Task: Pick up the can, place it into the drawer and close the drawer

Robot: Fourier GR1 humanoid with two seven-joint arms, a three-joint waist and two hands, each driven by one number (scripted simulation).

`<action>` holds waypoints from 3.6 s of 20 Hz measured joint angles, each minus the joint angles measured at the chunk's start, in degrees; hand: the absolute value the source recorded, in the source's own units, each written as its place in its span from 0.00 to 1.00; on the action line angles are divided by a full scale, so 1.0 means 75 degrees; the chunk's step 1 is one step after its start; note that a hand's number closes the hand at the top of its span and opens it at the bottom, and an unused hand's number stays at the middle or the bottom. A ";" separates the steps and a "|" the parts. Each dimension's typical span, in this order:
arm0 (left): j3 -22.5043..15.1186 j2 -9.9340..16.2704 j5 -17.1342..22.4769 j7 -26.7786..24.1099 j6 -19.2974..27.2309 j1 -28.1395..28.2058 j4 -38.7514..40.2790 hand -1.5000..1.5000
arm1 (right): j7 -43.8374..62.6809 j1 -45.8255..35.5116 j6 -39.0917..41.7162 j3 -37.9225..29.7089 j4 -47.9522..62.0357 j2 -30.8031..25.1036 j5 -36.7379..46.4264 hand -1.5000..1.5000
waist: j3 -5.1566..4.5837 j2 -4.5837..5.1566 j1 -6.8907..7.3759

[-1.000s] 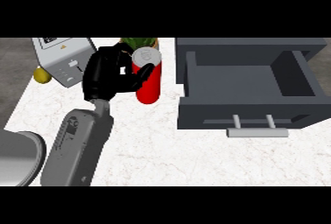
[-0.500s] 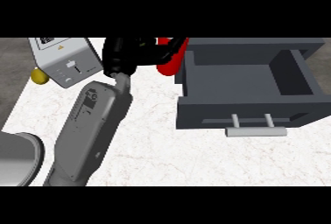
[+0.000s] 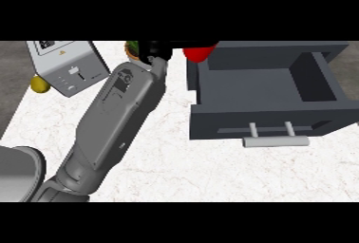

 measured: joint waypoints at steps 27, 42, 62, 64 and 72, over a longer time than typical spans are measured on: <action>-0.2466 -0.0001 0.3385 -0.1356 0.1352 -0.2362 0.3172 1.00 | 0.0612 -0.0884 -0.0226 0.0017 -0.0039 -0.0206 0.0044 0.00 | 0.0011 0.0084 -0.0336; -0.3508 -0.0001 0.4335 -0.1657 0.1855 -0.2611 0.4088 0.00 | 0.0741 -0.0950 -0.0234 0.0046 -0.0068 -0.0205 0.0018 0.00 | 0.0013 0.0113 -0.0462; -0.3729 -0.0001 0.5345 -0.2880 0.2007 -0.2512 0.4057 0.00 | -0.0664 -0.1760 0.0436 0.0162 -0.0463 -0.0659 0.1797 0.00 | 0.0009 0.0143 -0.0383; -0.3767 -0.0001 0.5402 -0.3064 0.2015 -0.2459 0.4001 0.00 | -0.0751 -0.1926 0.0434 0.0389 -0.0625 -0.0669 0.2291 0.00 | 0.0006 0.0139 -0.0329; -0.3762 0.0000 0.5637 -0.3139 0.2126 -0.2707 0.3907 0.00 | -0.1166 -0.2760 0.0336 0.1631 -0.0677 -0.0737 0.4973 0.00 | 0.0002 0.0114 -0.0067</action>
